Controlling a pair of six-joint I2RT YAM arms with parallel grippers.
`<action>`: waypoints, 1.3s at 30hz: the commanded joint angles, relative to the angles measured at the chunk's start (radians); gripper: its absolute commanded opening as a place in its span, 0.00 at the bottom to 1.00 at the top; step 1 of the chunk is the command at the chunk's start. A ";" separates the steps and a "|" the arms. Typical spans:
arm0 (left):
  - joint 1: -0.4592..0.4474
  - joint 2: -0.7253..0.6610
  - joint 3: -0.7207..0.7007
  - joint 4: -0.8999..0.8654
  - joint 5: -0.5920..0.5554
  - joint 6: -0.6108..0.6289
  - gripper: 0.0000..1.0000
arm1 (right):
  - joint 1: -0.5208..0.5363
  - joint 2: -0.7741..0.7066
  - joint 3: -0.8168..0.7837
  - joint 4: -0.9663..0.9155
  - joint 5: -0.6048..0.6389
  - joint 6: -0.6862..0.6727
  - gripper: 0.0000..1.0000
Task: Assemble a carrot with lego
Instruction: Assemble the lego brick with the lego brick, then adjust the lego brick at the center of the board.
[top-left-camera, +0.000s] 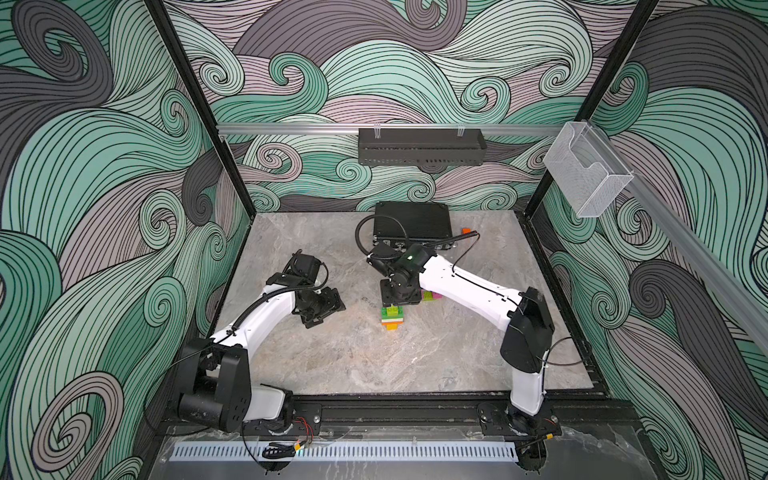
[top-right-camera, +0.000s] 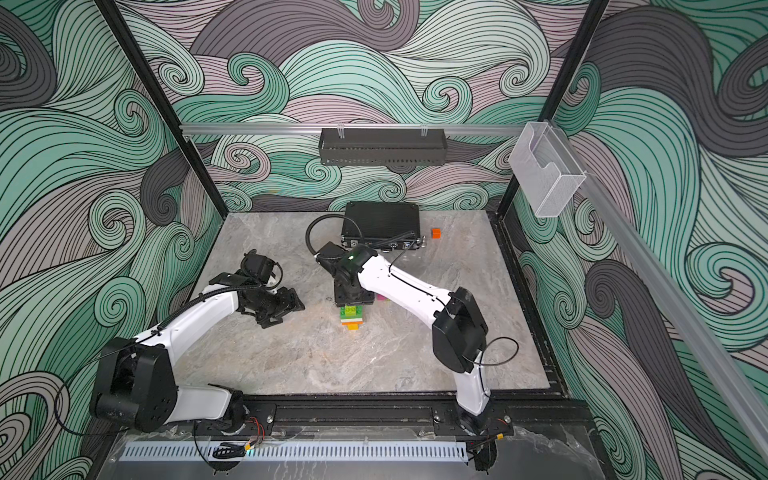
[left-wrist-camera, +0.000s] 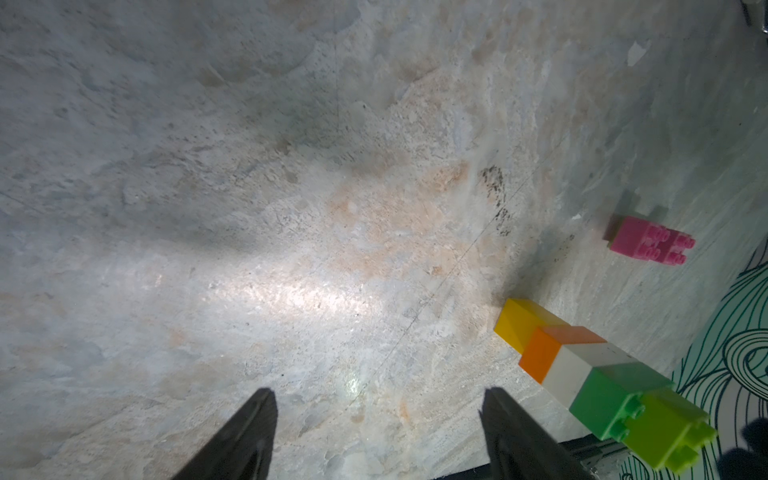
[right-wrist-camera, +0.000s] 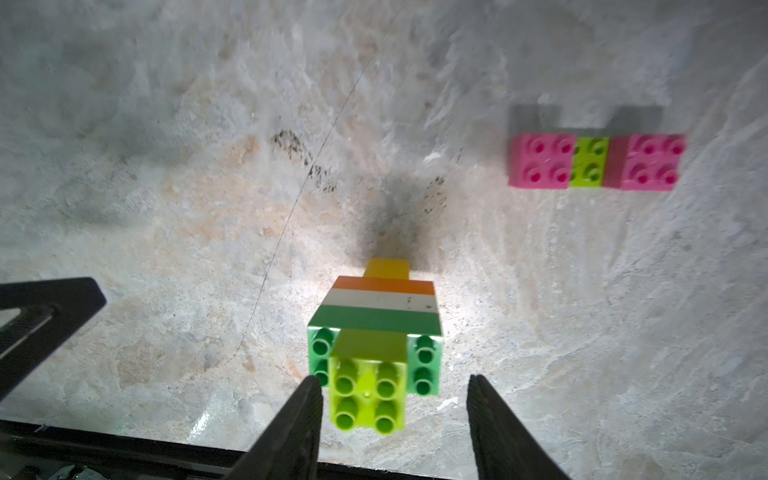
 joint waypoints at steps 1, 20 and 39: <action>0.006 0.000 0.005 -0.004 0.000 0.013 0.79 | -0.101 -0.068 -0.027 -0.027 0.046 -0.070 0.57; 0.006 0.032 0.004 0.000 -0.004 0.014 0.80 | -0.393 0.247 -0.045 0.254 -0.015 -0.263 0.53; 0.006 0.050 0.007 0.006 0.002 0.009 0.80 | -0.384 0.168 -0.267 0.341 -0.104 -0.179 0.52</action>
